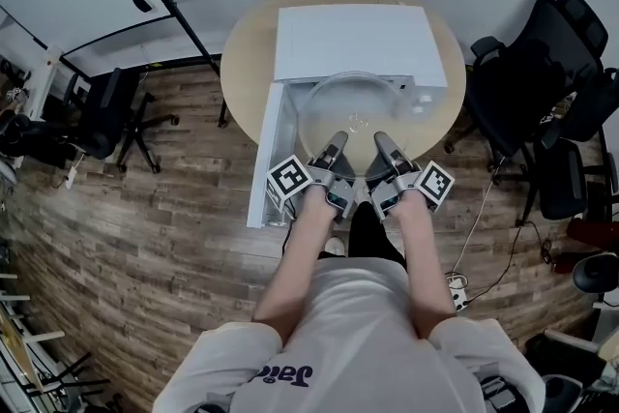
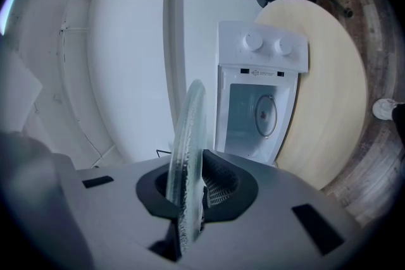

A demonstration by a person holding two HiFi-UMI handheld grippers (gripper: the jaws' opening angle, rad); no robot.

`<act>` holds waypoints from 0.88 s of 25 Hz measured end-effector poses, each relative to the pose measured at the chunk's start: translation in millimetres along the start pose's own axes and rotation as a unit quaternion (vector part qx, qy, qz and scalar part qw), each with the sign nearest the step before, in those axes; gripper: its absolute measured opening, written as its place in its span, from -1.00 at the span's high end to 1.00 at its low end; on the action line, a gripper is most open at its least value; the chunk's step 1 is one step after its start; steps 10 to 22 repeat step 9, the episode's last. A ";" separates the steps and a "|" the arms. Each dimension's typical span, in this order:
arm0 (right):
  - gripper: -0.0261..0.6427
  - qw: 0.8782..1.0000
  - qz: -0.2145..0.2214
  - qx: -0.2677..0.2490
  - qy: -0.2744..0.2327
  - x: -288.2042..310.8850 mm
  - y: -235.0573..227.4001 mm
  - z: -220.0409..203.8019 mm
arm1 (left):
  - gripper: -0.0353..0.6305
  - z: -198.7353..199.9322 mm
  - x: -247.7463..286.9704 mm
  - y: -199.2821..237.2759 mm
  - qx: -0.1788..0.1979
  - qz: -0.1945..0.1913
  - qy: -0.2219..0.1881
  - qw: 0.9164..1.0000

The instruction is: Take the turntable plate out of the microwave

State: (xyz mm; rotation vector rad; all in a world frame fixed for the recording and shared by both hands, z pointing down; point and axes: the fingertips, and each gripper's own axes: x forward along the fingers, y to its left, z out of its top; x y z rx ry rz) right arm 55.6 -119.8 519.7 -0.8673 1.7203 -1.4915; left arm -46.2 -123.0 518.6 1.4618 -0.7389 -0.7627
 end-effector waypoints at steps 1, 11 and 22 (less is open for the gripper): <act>0.83 1.000 -0.002 0.000 0.001 0.2 -0.9 0.0 | 0.79 0.0 0.0 1.3 -0.002 0.001 -0.001 1.000; 0.83 1.000 -0.017 -0.018 0.015 7.6 -6.8 0.0 | 0.79 5.6 2.4 8.0 -0.020 0.004 -0.004 1.000; 0.83 1.000 -0.017 -0.018 0.015 7.6 -6.8 0.0 | 0.79 5.6 2.4 8.0 -0.020 0.004 -0.004 1.000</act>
